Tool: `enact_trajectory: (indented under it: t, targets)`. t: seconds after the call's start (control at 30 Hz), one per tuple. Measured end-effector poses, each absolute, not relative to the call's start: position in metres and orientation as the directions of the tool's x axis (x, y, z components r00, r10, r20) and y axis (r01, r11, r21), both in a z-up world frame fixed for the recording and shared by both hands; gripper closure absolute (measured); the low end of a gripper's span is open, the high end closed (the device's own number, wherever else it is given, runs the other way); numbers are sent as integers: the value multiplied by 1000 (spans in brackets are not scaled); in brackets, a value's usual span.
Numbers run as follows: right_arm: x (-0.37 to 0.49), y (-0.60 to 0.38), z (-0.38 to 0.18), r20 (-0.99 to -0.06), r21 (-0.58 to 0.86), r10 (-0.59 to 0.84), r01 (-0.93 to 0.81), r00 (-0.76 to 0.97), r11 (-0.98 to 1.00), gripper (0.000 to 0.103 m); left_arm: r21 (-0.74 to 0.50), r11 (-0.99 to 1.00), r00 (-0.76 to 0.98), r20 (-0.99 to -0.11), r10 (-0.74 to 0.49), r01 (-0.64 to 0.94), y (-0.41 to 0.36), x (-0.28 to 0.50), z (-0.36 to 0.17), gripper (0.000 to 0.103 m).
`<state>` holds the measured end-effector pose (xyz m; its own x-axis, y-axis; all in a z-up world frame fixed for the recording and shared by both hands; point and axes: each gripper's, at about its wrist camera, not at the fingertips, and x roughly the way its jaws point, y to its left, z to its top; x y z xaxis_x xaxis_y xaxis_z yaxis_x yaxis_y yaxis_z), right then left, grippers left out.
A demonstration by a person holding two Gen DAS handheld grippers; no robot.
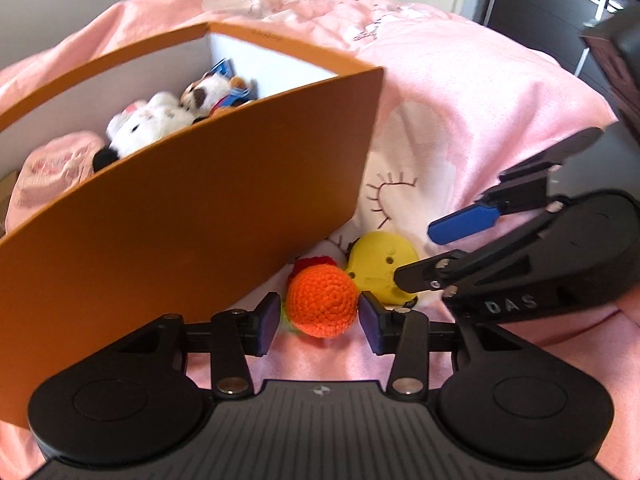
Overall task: Organize objects
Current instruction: 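Grasp the orange crocheted ball with the left gripper while the right gripper grasps the yellow tape measure, then lift the crocheted ball and tape measure and carry them over the orange box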
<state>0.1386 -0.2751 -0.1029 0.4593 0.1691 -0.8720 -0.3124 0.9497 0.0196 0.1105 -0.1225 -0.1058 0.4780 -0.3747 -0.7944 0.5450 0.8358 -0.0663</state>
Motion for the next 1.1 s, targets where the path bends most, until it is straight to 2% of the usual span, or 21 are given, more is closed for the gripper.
enact_trajectory:
  t: [0.2, 0.27, 0.37, 0.4, 0.43, 0.47, 0.67, 0.87, 1.1]
  targets:
    - [142, -281, -105, -878, 33, 165, -288, 449, 957, 57, -70, 832, 464, -803, -374, 550, -128, 116, -109, 52]
    - [143, -283, -104, -878, 44, 172, -282, 447, 958, 57, -59, 830, 458, -811, -364, 555, -131, 115, -111, 46]
    - [143, -285, -103, -876, 61, 186, -279, 446, 958, 56, -15, 818, 479, -805, -351, 575, -136, 109, -112, 45]
    - [143, -285, -103, -875, 61, 186, -280, 446, 958, 56, -5, 819, 483, -805, -344, 574, -137, 109, -112, 46]
    - [143, -285, -103, -875, 60, 186, -282, 446, 958, 56, 3, 823, 489, -805, -335, 569, -137, 109, -112, 55]
    - [143, -285, -103, -875, 58, 186, -285, 446, 957, 55, 5, 826, 496, -802, -333, 563, -135, 108, -112, 56]
    - [145, -279, -101, -873, 26, 187, -340, 450, 940, 45, -42, 853, 502, -793, -345, 521, -116, 105, -103, 57]
    - [145, -262, -105, -886, -40, 174, -445, 429, 895, 44, -80, 892, 520, -788, -330, 444, -92, 103, -85, 57]
    - [152, -252, -111, -896, -90, 140, -480, 422, 873, 41, -99, 908, 529, -785, -323, 407, -83, 99, -66, 57]
